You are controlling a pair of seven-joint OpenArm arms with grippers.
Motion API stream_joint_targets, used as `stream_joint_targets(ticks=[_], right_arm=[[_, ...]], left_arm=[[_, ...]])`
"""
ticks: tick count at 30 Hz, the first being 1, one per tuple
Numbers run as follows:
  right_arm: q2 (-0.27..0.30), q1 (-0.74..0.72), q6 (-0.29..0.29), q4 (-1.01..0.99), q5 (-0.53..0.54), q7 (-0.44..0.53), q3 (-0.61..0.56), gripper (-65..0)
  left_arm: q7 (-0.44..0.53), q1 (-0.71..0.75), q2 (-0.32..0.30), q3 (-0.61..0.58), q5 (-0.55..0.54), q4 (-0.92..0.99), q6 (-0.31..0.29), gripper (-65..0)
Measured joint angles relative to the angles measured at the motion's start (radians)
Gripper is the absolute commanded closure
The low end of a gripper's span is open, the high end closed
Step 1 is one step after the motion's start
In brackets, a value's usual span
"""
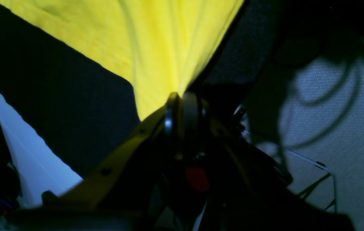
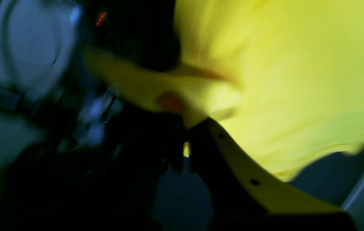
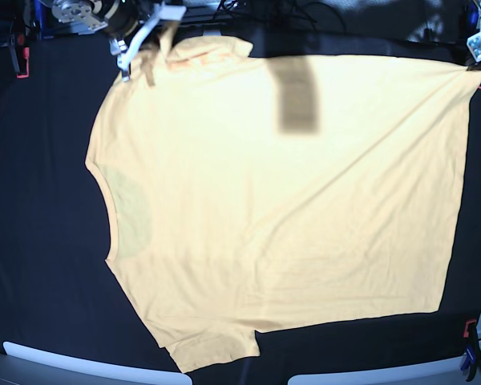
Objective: Layout the t-shirt on the table in an organized manner, then fold the t-shirt properly
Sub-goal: 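Drag the shirt with both grippers to straighten it on the table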
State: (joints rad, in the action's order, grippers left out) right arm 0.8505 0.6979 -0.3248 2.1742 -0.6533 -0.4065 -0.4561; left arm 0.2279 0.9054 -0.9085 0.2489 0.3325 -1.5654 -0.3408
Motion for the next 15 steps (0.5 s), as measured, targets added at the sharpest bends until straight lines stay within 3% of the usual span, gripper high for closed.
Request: stream_joint_targets(ticks=[6,9,15], right_arm=[[0.0,0.0,0.063,0.04,-0.068,-0.005,0.007,0.0],[0.0,0.0,0.09,0.04,-0.069,-0.006,0.071,0.0],[0.0,-0.003,0.11,0.041,0.07,0.026,0.293,0.0]], left_arm=[[0.0,0.0,0.0,0.0,0.0,0.0,0.0,0.0],[-0.004,-0.02,0.0,0.0,0.001,0.0,-0.002,0.0],[-0.017,-0.133,0.042,0.001,-0.023,0.001,-0.002,0.0]])
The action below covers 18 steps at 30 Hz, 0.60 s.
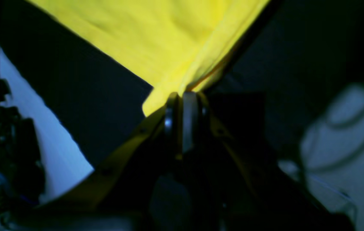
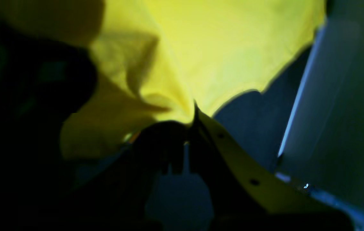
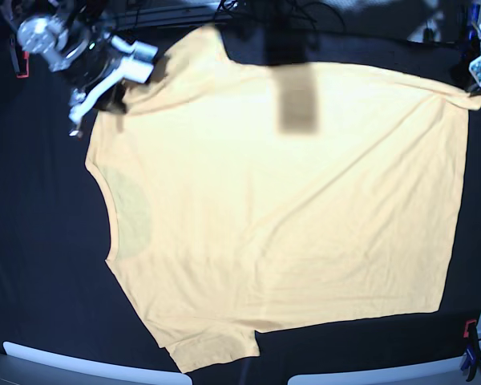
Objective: Layout the t-shirt on the table in an organized manner, then fold the t-shirt properly
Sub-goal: 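Drag the shirt with both grippers to straighten it on the table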
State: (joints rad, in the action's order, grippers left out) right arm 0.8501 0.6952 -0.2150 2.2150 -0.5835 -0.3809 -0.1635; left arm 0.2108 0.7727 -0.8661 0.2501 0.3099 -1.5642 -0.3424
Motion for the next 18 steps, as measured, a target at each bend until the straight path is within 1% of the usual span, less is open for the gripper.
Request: stream_joint_targets(ticks=[2,4,7,9,11,12,18], right_arm=[[-0.003,-0.003,0.0,0.0,0.069,0.025,0.058,0.0],[-0.003,-0.02,-0.002,0.0,0.111,0.023,0.087,0.0],[-0.008,-0.066,-0.001,-0.015,0.125,0.022,0.093,0.0],[-0.025,-0.105,-0.002,-0.035,0.135,0.021,0.092,0.0],[-0.042,-0.145,-0.002,-0.05,0.156,0.018,0.089,0.0],[-0.047,-0.166,-0.002,-0.057,0.193,0.015,0.089,0.0],[-0.109,-0.24,0.002,-0.112,0.275,-0.005,0.089,0.0]], left_arm=[[-0.001,-0.041,0.029,0.0,0.0,0.0,-0.004,0.0],[-0.028,-0.087,0.055,-0.001,0.0,0.0,-0.004,0.0],[-0.134,-0.167,0.098,-0.001,0.0,0.0,-0.003,0.0],[-0.192,-0.217,0.127,-0.001,-0.003,0.002,-0.006,0.0],[-0.204,-0.262,0.156,-0.001,-0.002,0.004,0.001,0.0],[-0.21,-0.282,0.167,-0.001,-0.003,0.004,0.007,0.0],[-0.212,-0.364,0.228,-0.001,-0.073,0.007,0.008,0.0]])
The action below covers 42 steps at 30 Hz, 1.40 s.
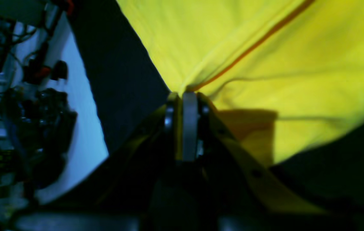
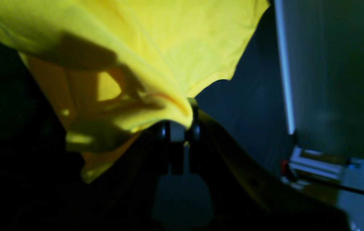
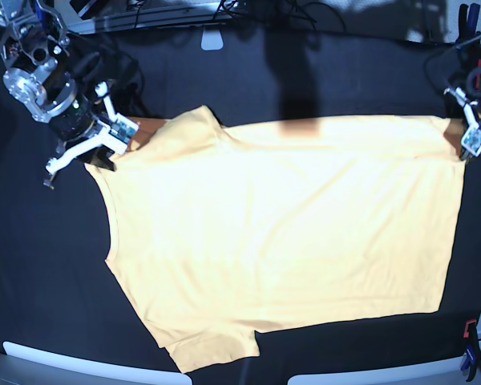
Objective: Layout the t-shirt on the table in an organized manner, then fold the t-shirt properly
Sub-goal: 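Drag the shirt with both grippers to straighten it on the table, then regrip the shoulder edge with the right gripper, holding with the left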
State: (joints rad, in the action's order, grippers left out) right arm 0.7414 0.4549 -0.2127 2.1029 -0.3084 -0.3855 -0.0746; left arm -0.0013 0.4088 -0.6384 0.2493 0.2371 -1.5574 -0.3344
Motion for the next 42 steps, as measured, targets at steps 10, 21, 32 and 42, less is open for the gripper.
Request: stream_joint_targets(ticks=[10,21,32,42], right_arm=[[-0.082,-0.107,0.044,-0.095,0.044,-0.001,-0.023,0.0],[-0.129,-0.304,0.069,-0.273,0.022,-0.003,-0.192,0.0],[-0.125,-0.389,0.071,-0.31,0.031,0.0,-0.238,0.0],[-0.118,-0.407,0.07,-0.31,0.07,0.0,-0.24,0.0]], left_arm=[[0.056,-0.078,0.068,0.0,-0.047,0.056,0.002,0.0],[0.091,-0.155,0.068,0.0,-0.059,0.175,0.005,0.0],[0.106,-0.245,0.068,0.0,-0.085,0.267,-0.002,0.0],[0.106,-0.26,0.068,0.0,-0.084,0.269,-0.002,0.0]])
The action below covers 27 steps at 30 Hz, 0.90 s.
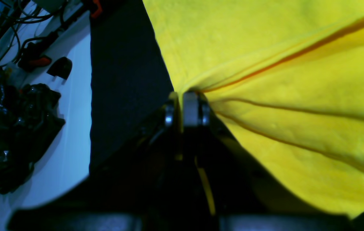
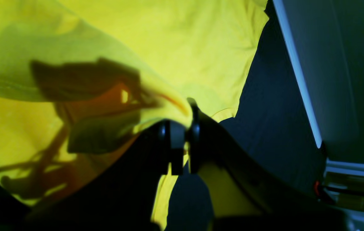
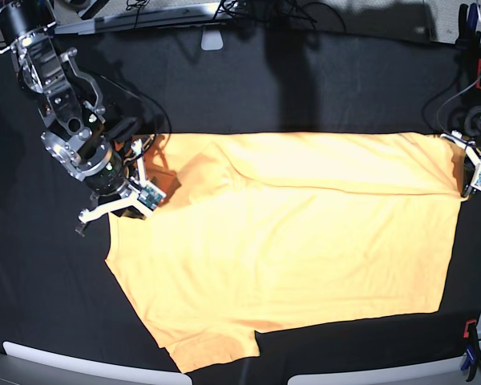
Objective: Layout the t-shirt on the table in an organized manner, then fold the t-shirt properly
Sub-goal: 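Regrip the shoulder edge with the right gripper, holding with the left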
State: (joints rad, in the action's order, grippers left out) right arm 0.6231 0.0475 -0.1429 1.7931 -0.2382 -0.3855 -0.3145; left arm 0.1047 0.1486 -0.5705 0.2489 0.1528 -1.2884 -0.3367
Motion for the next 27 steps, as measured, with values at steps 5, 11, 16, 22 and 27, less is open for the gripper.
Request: stream_joint_targets(ticks=[5,11,16,22,27], right_arm=[[0.005,0.0,0.0,0.0,0.0,-0.005,-0.001,0.0],[0.005,0.0,0.001,0.0,0.0,-0.028,-0.001,0.0],[0.005,0.0,0.001,0.0,-0.008,-0.036,-0.001,-22.8],[0.02,0.003,0.001,0.0,-0.015,-0.04,-0.001,-22.7],[0.053,0.058,0.003,0.016,-0.019,-0.051,-0.001,-22.7]], left_arm=[[0.0,0.0,0.0,0.0,-0.048,0.0,-0.002,0.0],[0.0,0.0,0.0,0.0,-0.048,0.0,-0.031,0.0],[-0.006,0.0,-0.003,0.0,-0.048,0.0,-0.03,-23.3],[-0.056,0.0,-0.064,0.0,-0.044,0.0,-0.027,-23.2],[-0.055,0.026,-0.111,0.0,-0.047,-0.005,-0.029,-23.2]])
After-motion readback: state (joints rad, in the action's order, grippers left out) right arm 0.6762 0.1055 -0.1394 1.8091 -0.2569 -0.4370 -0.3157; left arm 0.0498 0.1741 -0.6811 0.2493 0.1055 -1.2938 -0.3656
